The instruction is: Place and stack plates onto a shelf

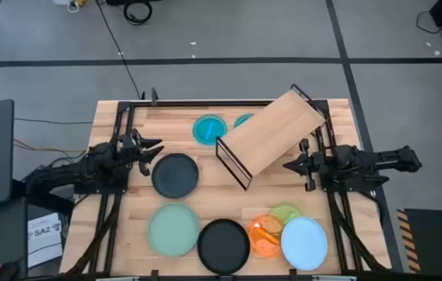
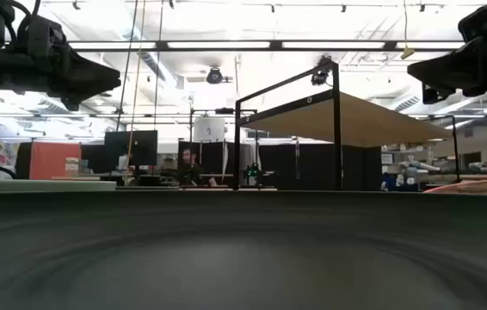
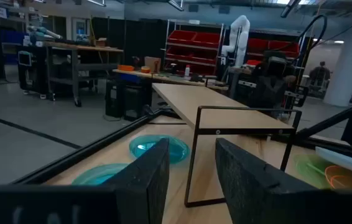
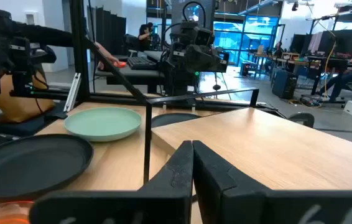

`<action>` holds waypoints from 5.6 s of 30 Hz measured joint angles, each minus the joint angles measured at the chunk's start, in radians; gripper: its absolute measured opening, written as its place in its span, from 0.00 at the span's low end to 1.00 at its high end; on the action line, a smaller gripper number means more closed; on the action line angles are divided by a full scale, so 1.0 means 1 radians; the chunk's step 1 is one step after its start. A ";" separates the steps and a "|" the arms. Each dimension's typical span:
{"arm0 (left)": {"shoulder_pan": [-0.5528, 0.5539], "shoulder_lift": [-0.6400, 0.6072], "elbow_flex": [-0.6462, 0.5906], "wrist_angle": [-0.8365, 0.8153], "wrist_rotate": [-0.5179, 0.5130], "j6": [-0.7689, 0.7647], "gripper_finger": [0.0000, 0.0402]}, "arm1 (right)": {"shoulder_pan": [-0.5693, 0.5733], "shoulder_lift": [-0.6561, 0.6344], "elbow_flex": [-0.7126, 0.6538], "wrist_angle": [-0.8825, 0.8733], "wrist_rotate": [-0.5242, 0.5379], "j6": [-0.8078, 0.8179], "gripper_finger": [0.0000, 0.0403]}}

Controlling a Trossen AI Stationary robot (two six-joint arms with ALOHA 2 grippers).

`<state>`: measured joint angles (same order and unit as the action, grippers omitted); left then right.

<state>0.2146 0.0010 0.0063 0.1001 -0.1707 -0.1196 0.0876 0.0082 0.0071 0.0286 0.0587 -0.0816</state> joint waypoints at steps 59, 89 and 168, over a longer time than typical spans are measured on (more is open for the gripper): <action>0.019 0.012 0.000 0.000 0.000 0.000 0.34 | 0.000 0.000 0.000 0.026 0.005 -0.023 0.04; 0.020 0.012 0.000 0.000 0.000 0.000 0.34 | 0.000 0.000 0.010 0.343 0.026 0.257 0.46; 0.020 0.012 0.000 -0.001 0.000 0.000 0.34 | 0.650 1.211 0.683 -0.781 -0.130 1.003 0.38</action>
<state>0.2344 0.0128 0.0063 0.0994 -0.1704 -0.1200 0.7380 1.2187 0.6903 -0.7527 -0.0711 0.9215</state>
